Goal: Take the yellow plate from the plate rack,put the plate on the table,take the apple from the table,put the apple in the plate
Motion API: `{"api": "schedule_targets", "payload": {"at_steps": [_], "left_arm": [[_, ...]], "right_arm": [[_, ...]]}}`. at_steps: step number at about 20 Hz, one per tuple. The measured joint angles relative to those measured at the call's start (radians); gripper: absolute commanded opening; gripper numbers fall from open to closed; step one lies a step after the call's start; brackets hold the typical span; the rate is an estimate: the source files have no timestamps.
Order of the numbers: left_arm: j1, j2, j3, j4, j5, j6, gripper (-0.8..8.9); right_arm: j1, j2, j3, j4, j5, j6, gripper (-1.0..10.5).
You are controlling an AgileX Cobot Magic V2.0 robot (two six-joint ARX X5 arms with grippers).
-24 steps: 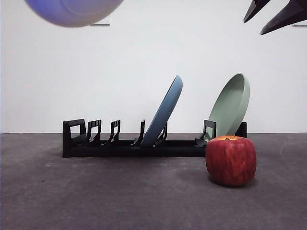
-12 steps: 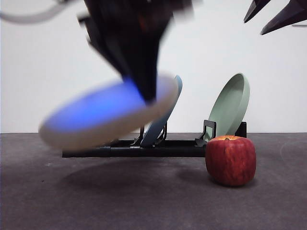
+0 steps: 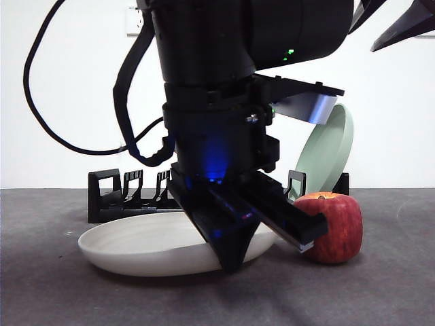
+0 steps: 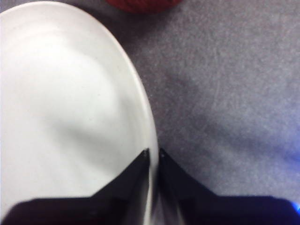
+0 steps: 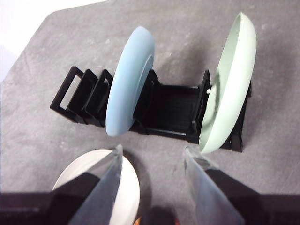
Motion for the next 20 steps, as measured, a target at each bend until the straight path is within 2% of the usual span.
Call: {"api": "schedule_targets", "payload": {"at_steps": [1,3,5,6,8,13,18,20], "left_arm": [[0.001,0.000,0.000,-0.018,0.013,-0.001,3.31],[0.008,-0.008,-0.004,-0.041,-0.005,-0.003,3.51],[0.014,-0.064,-0.007,-0.045,-0.009,-0.004,3.51],[0.015,-0.112,-0.007,-0.043,-0.011,-0.004,3.51],[0.015,-0.246,-0.006,-0.028,-0.012,-0.008,3.51],[0.015,-0.612,-0.006,0.027,-0.087,-0.012,3.49],[0.015,-0.906,-0.006,0.040,-0.261,-0.012,3.46],[0.015,-0.988,-0.006,0.040,-0.310,-0.012,3.46]], "right_arm": [[0.005,0.000,0.000,-0.010,0.000,0.000,2.3],[0.019,0.000,0.000,-0.030,0.001,-0.007,2.6],[0.050,0.000,0.000,-0.048,0.002,-0.032,4.2],[0.069,0.000,0.000,-0.054,0.006,-0.039,4.7],[0.121,0.000,0.000,-0.075,0.062,-0.054,4.8],[0.308,0.023,0.000,-0.144,0.300,-0.116,4.8],[0.414,0.162,0.002,-0.155,0.390,-0.130,4.8],[0.428,0.241,0.002,-0.166,0.394,-0.131,4.8]]}}
